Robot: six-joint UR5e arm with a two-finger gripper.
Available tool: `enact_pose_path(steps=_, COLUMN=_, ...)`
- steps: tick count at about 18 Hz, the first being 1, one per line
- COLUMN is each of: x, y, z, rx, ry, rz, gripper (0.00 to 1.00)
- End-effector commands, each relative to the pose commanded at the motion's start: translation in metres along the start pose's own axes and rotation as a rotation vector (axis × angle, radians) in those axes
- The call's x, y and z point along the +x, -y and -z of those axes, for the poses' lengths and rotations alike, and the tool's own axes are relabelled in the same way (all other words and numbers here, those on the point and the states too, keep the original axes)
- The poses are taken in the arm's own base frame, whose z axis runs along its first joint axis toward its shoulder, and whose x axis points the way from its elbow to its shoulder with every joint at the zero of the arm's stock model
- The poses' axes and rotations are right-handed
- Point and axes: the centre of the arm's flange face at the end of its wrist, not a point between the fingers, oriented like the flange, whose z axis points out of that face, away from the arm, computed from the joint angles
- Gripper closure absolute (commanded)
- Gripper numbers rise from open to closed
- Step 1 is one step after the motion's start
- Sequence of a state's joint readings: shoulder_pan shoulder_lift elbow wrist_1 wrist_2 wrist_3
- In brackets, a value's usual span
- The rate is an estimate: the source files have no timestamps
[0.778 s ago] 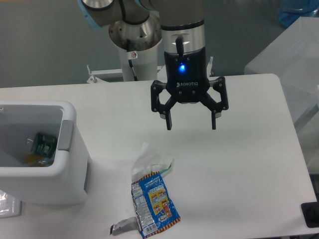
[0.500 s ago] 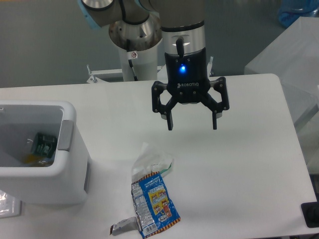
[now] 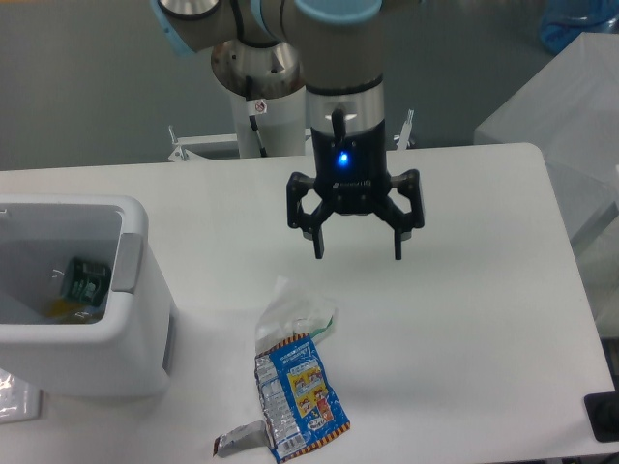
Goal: Place the trash in the trash can
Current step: 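Move the open gripper down toward the clear plastic wrapper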
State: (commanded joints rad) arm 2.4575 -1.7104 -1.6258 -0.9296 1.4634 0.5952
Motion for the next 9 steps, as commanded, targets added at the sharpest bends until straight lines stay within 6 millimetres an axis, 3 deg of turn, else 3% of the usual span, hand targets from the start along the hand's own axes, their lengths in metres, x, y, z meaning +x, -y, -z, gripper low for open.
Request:
enact_pose_path(steps=3, x=0.014, y=-0.017, z=-0.028, rx=-0.028, ry=-0.01, rz=-0.004, gripper=0.0)
enact_pose_path(steps=9, x=0.033, y=-0.037, z=-0.057, rx=-0.092, ry=-0.011, rz=-0.037, gripper=0.0)
